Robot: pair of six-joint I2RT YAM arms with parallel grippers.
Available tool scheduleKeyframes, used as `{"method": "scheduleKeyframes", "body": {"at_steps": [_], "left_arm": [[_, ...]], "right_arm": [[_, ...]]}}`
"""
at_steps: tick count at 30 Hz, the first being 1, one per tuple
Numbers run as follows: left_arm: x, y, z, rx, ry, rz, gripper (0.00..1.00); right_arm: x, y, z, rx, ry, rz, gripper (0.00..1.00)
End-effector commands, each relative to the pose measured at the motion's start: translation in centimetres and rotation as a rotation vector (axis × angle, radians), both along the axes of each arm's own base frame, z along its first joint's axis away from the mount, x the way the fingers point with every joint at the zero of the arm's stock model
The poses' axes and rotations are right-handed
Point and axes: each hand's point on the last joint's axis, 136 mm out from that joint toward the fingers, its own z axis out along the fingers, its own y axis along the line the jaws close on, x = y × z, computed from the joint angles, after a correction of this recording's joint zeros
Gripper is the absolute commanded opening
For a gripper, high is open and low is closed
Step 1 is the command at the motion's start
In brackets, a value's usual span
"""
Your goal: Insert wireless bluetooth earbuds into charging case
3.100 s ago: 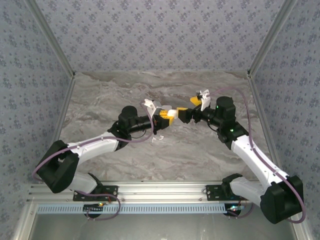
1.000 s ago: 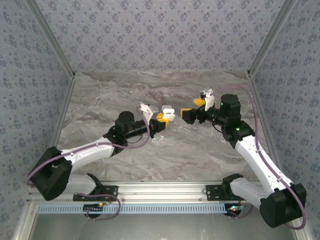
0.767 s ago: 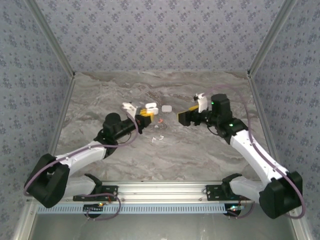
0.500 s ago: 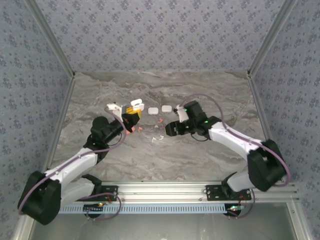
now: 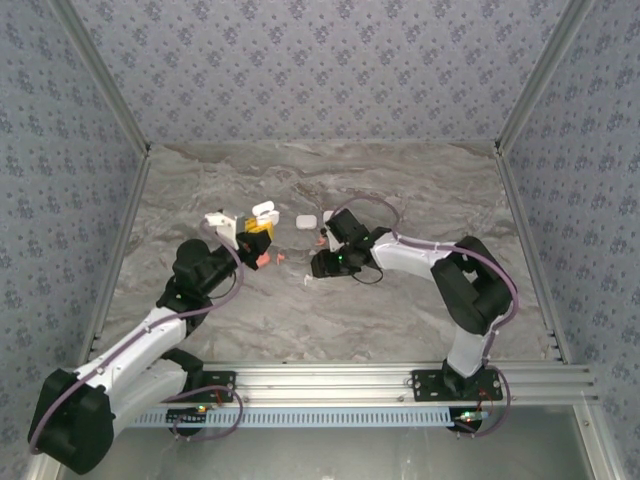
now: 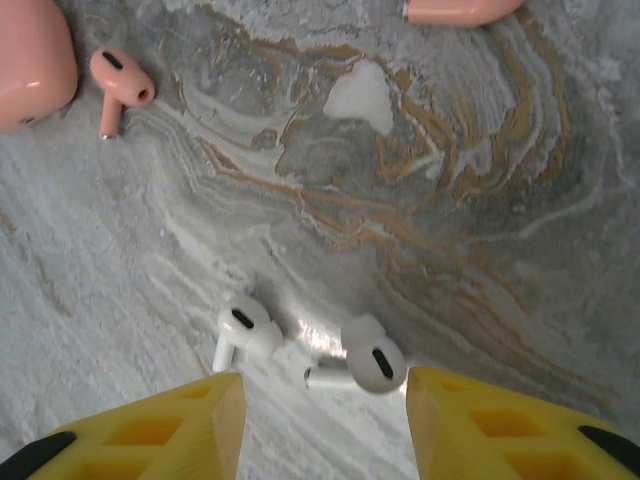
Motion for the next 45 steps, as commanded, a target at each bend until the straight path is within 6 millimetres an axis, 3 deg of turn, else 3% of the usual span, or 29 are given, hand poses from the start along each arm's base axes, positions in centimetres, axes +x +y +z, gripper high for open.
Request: {"method": "scheduleKeyframes", "body": {"at_steps": [1,13,18,29,37,45], "left_arm": [[-0.2,0.5,0.8,0.006,-0.037,0.017,0.00],[-0.6,1.0,0.9,0.014,-0.046,0.033,0.00],[-0.6,1.0,0.9,0.012,-0.044,0.032,0.00],[-0.6,1.0,0.9,0.012,-0.042,0.034,0.00],[-0.6,1.1,0.8,0.016,-0.040,0.036,0.00],[-0.9,0.9,0.9,0.010,-0.041,0.020,0.00]], "right_arm": [[0.4,0.0,-0.7,-0.041,0.019,-0.035,0.48],[-0.3,0.0,-2.5,-0.111,0.051,-0.024,0.47],[-0.1,0.6,-2.4,-0.099,0.043,-0.016,0.41],[-0.1,1.3,-2.8,-0.107,0.034,0.005,0.39],[-0.4,1.1,-3.6,-0.131,0.050,0.013,0.29],[0.6,0.5,-0.9,-0.121,-0.065,0.034,0.23]]}}
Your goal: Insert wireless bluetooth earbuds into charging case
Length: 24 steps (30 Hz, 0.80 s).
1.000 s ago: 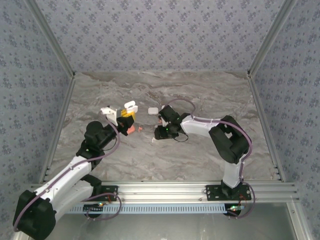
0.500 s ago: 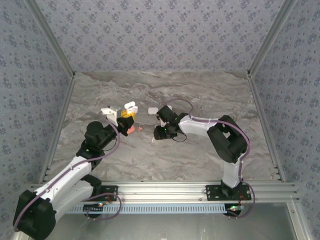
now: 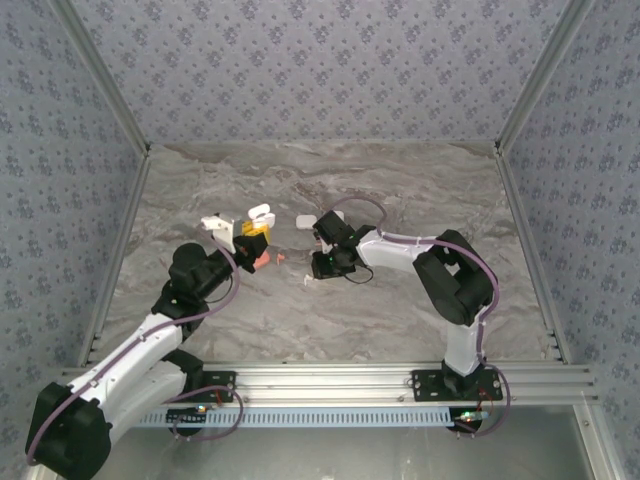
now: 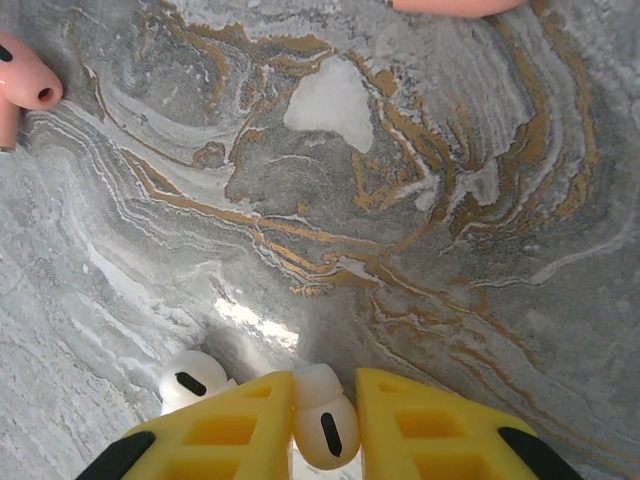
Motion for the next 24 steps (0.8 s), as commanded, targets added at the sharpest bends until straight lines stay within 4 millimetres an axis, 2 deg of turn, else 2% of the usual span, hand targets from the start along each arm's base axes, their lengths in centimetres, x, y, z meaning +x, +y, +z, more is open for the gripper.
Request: {"method": "scheduleKeyframes", "body": {"at_steps": [1,8,14,19,24], "left_arm": [[-0.2,0.1,1.0,-0.010,-0.037,-0.007,0.00],[-0.5,-1.1,1.3,-0.033,-0.033,-0.079,0.00],[-1.4,-3.8,2.1,-0.062,-0.025,-0.248,0.00],[-2.7,-6.8,2.6,-0.054,-0.020,-0.421,0.00],[-4.1,-9.4,2.9,-0.040,-0.018,-0.564,0.00]], "right_arm": [[0.3,-0.3,1.7,-0.007,-0.083,0.041,0.23],[1.3,-3.0,6.9,0.006,-0.245,0.107,0.23],[1.6,-6.0,14.3,0.024,-0.464,0.209,0.23],[0.9,-6.9,20.3,0.010,-0.685,0.335,0.23],[-0.3,-6.7,24.5,0.018,-0.846,0.429,0.23]]}}
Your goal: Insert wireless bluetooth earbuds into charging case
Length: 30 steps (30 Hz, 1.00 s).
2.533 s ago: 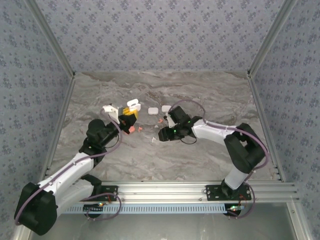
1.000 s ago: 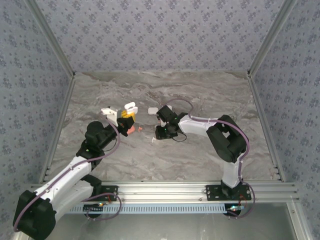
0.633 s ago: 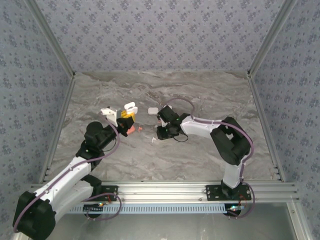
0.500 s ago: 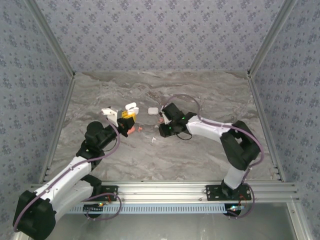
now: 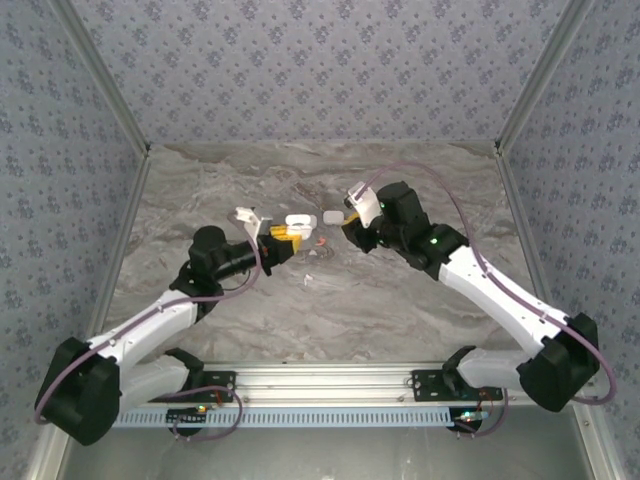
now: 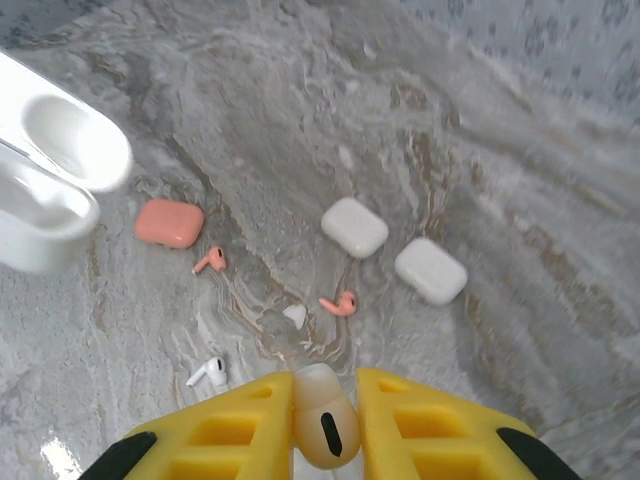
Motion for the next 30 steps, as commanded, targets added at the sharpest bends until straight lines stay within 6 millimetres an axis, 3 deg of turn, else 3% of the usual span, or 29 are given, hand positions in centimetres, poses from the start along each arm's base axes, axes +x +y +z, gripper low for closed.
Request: {"method": "scheduleKeyframes", "body": {"at_steps": [1,10,30], "left_arm": [[-1.8,-2.0,2.9,-0.039,-0.079,-0.153,0.00],[-2.5,-4.0,2.6,-0.022,-0.068,-0.241,0.00],[-2.6,-4.3,2.5,-0.004,-0.068,-0.251,0.00]], "right_arm": [[-0.9,0.1,2.5,-0.056,-0.133,0.091,0.23],[-2.6,1.2,5.4,-0.041,-0.270,0.168,0.24],[-3.3,3.1,4.3,-0.088,-0.279,0.242,0.24]]}}
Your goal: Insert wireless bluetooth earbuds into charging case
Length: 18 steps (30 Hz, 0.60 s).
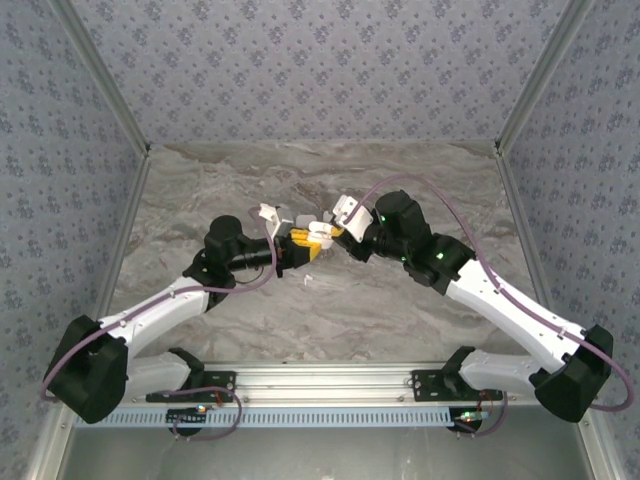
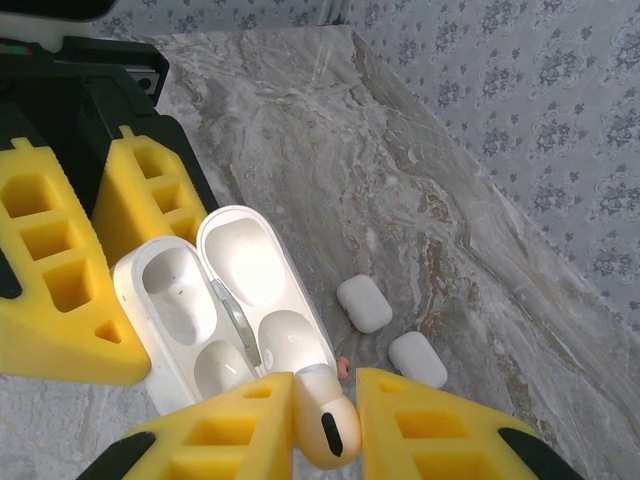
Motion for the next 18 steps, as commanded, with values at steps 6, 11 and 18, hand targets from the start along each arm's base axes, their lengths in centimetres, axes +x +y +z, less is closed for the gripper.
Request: {"method": "scheduleKeyframes", "body": {"at_steps": [6,11,18], "left_arm": [[-0.2,-0.5,1.9,-0.024,-0.062,-0.027,0.00],[-0.2,-0.6,1.9,-0.026,-0.063,-0.029,0.00],[-0.1,-0.6,2.0,-0.027,-0.063,-0.025,0.00]], "right_arm": [[-0.2,0.4,0.2,-0.020,-0.019,0.019,0.24],[-0.4,0.5,0.2,-0.025,-0.023,0.028,0.24],[-1.0,0.9,-0.7,-0.047,-0.002,0.063,0.24]]}}
